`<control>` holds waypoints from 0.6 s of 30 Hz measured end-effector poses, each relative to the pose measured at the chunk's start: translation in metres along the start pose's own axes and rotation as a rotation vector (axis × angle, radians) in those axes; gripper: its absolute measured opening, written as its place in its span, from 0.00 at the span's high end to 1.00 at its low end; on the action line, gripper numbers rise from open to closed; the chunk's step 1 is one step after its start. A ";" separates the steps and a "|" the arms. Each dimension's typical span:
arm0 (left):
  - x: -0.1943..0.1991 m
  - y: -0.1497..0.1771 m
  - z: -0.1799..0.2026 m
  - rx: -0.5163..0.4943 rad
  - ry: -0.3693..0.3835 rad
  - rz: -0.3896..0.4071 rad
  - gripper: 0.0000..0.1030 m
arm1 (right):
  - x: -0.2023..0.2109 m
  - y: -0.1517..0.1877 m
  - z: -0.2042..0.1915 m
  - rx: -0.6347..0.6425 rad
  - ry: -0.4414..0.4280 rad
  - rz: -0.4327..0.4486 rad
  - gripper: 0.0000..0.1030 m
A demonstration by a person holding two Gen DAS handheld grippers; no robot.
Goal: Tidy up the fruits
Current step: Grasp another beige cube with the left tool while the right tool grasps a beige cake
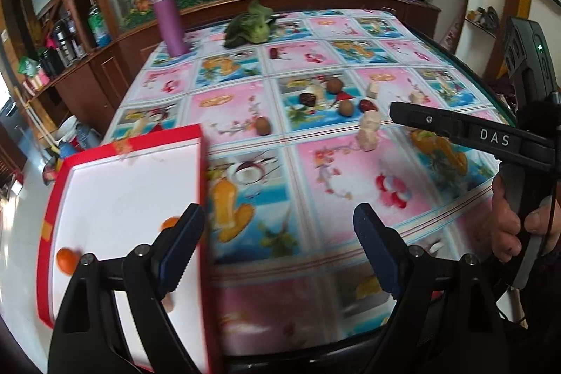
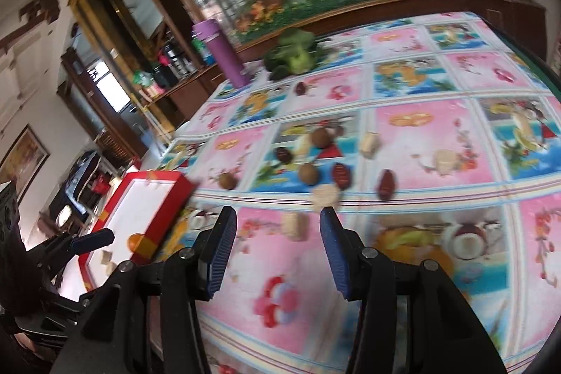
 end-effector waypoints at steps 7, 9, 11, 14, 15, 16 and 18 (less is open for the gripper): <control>-0.031 -0.031 0.040 -0.042 0.081 -0.033 0.16 | 0.023 -0.002 0.059 -0.105 0.066 0.049 0.52; -0.044 -0.036 0.048 -0.035 0.101 -0.055 0.16 | 0.026 -0.003 0.074 -0.143 0.078 0.063 0.52; -0.054 -0.038 0.052 -0.022 0.114 -0.075 0.16 | 0.026 -0.003 0.083 -0.175 0.071 0.065 0.52; -0.068 -0.041 0.061 0.007 0.145 -0.105 0.16 | 0.025 -0.004 0.083 -0.185 0.054 0.064 0.52; -0.072 -0.043 0.063 0.014 0.150 -0.111 0.16 | 0.026 -0.005 0.082 -0.179 0.058 0.069 0.52; -0.075 -0.044 0.066 0.020 0.155 -0.116 0.16 | 0.027 -0.005 0.081 -0.170 0.060 0.073 0.52; -0.082 -0.046 0.073 0.017 0.162 -0.125 0.16 | 0.027 -0.006 0.080 -0.167 0.059 0.078 0.52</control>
Point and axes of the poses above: each gripper's, at about its wrist camera, not at the fingertips, and x roughly against the way its jaws point, z to its right, y to its underside, the point moved 10 cm from there along -x, roughly the way its jaws point, and after that the axes turned 1 degree about x, right-handed, at the moved point
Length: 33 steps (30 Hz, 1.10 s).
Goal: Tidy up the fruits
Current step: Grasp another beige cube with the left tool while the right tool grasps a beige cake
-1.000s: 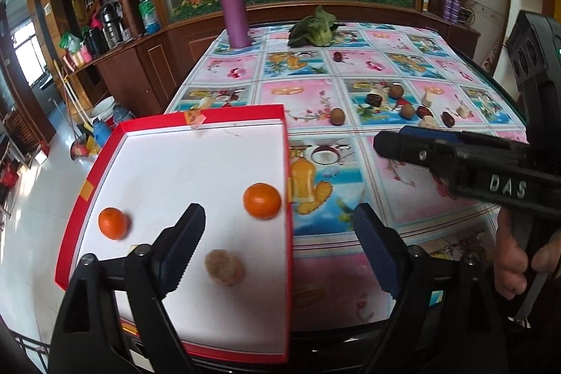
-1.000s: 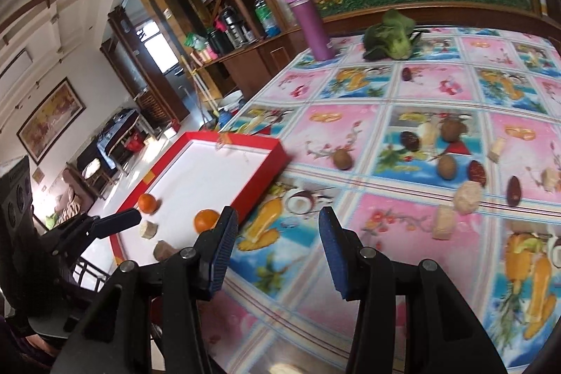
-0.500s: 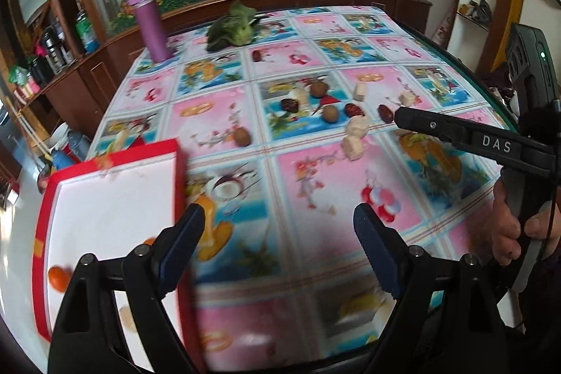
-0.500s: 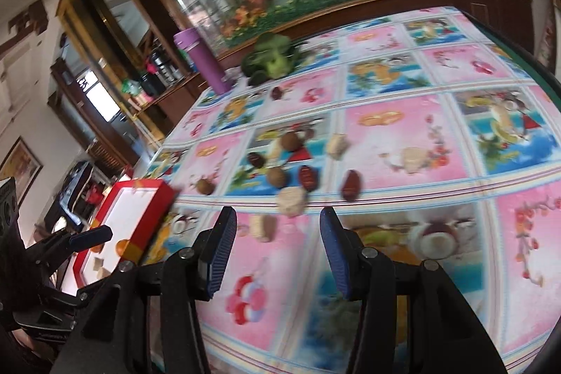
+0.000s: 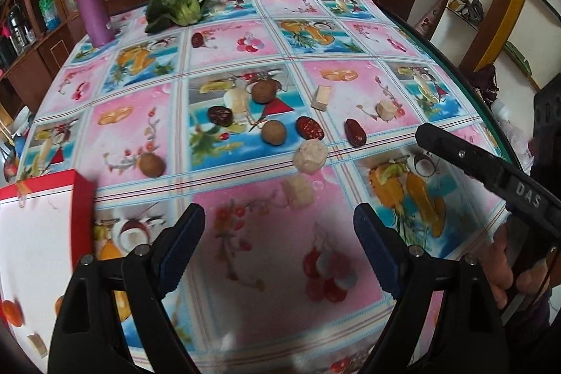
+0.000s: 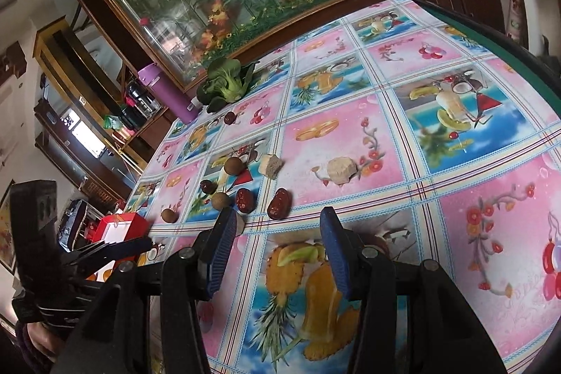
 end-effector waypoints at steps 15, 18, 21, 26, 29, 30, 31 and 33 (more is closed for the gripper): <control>-0.039 0.001 -0.014 0.005 -0.020 -0.024 0.78 | -0.014 0.010 -0.019 0.119 0.079 -0.076 0.52; -0.037 0.001 -0.017 0.013 0.013 -0.019 0.83 | -0.032 0.017 -0.038 0.245 0.129 -0.164 0.52; -0.036 0.001 -0.019 0.027 0.036 -0.014 0.83 | -0.047 0.023 -0.052 0.334 0.157 -0.197 0.52; -0.030 0.002 -0.031 0.061 0.049 -0.002 0.83 | -0.071 0.026 -0.064 0.382 0.176 -0.229 0.57; -0.025 0.003 -0.042 0.083 0.048 0.006 0.83 | -0.082 0.027 -0.065 0.373 0.180 -0.250 0.65; -0.022 0.004 -0.044 0.087 0.044 0.011 0.83 | -0.085 0.028 -0.065 0.374 0.188 -0.255 0.67; -0.020 0.005 -0.046 0.090 0.041 0.016 0.83 | -0.087 0.030 -0.065 0.378 0.195 -0.260 0.68; -0.015 0.007 -0.050 0.101 0.038 0.024 0.83 | -0.094 0.032 -0.065 0.375 0.207 -0.269 0.70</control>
Point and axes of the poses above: each gripper's, at about its wrist camera, not at the fingertips, and x roughly against the way its jaws point, z to its right, y to its underside, the point moved 10 cm from there along -x, roughly the way its jaws point, and after that the axes turned 1 degree about x, right-handed, at the moved point
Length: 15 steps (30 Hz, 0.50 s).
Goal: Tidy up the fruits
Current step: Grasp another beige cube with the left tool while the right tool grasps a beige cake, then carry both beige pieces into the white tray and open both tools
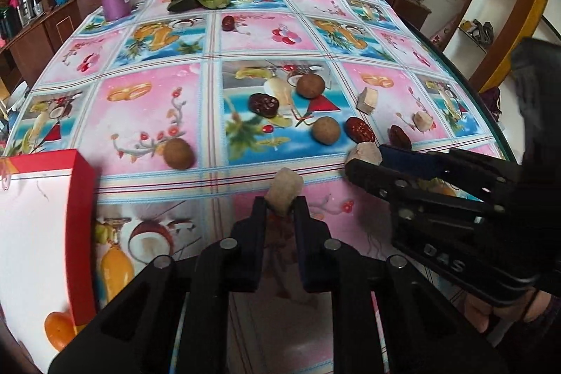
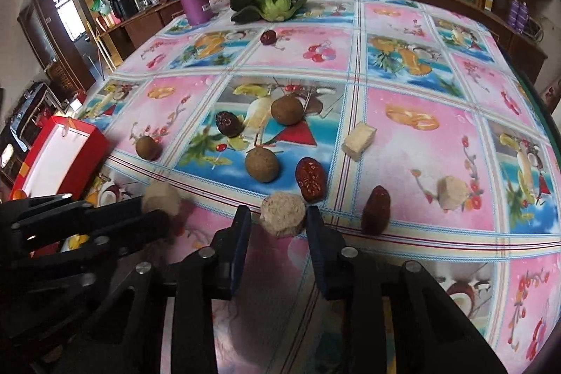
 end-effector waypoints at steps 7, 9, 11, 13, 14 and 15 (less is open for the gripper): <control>0.008 0.003 -0.010 0.032 0.004 0.012 0.83 | 0.003 0.000 -0.001 -0.014 -0.001 0.022 0.75; 0.012 0.004 -0.013 0.041 0.006 0.018 0.83 | 0.009 0.000 -0.006 -0.023 -0.037 0.037 0.75; 0.016 0.004 -0.013 0.046 0.008 0.025 0.83 | 0.018 -0.002 -0.011 -0.014 -0.044 0.057 0.75; 0.023 0.005 -0.014 0.052 0.011 0.036 0.83 | 0.029 -0.006 -0.021 -0.001 -0.064 0.084 0.75; 0.028 0.007 -0.014 0.057 0.016 0.042 0.83 | 0.034 -0.008 -0.027 0.006 -0.075 0.098 0.75; 0.032 0.007 -0.014 0.061 0.019 0.049 0.83 | 0.038 -0.010 -0.033 0.015 -0.086 0.110 0.75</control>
Point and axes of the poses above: each gripper's, at about its wrist camera, not at the fingertips, and x roughly against the way its jaws point, z to its right, y to its underside, the point moved 10 cm from there along -x, roughly the way its jaws point, and after that the axes turned 1 degree about x, right-handed, at the moved point
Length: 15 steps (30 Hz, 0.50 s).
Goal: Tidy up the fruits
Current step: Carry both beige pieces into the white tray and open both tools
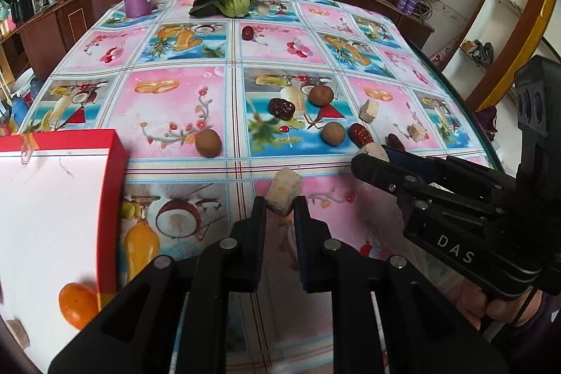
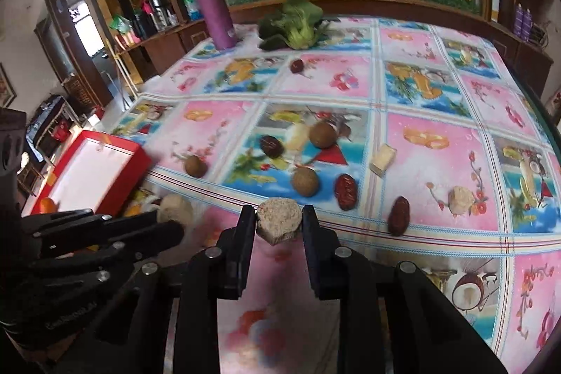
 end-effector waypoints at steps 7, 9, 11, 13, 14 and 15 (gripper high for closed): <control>0.064 0.001 -0.027 0.040 -0.047 0.123 0.83 | 0.007 -0.012 -0.067 0.102 -0.104 0.028 0.75; 0.083 0.003 -0.045 0.068 -0.080 0.154 0.83 | 0.003 -0.013 -0.088 0.128 -0.142 0.016 0.75; 0.101 0.005 -0.067 0.100 -0.120 0.179 0.83 | -0.006 -0.015 -0.118 0.162 -0.188 0.000 0.75; 0.116 0.008 -0.094 0.141 -0.172 0.202 0.83 | -0.013 -0.018 -0.140 0.192 -0.215 -0.009 0.75; 0.122 0.010 -0.107 0.158 -0.202 0.211 0.83 | -0.020 -0.019 -0.157 0.213 -0.237 -0.023 0.75; 0.126 0.011 -0.123 0.174 -0.243 0.217 0.83 | -0.025 -0.020 -0.169 0.224 -0.251 -0.033 0.75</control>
Point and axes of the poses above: each gripper's, at about its wrist camera, not at the fingertips, and x roughly against the way its jaws point, z to its right, y to its underside, the point moved 10 cm from there along -x, roughly the way its jaws point, and after that the axes turned 1 degree about x, right-handed, at the moved point
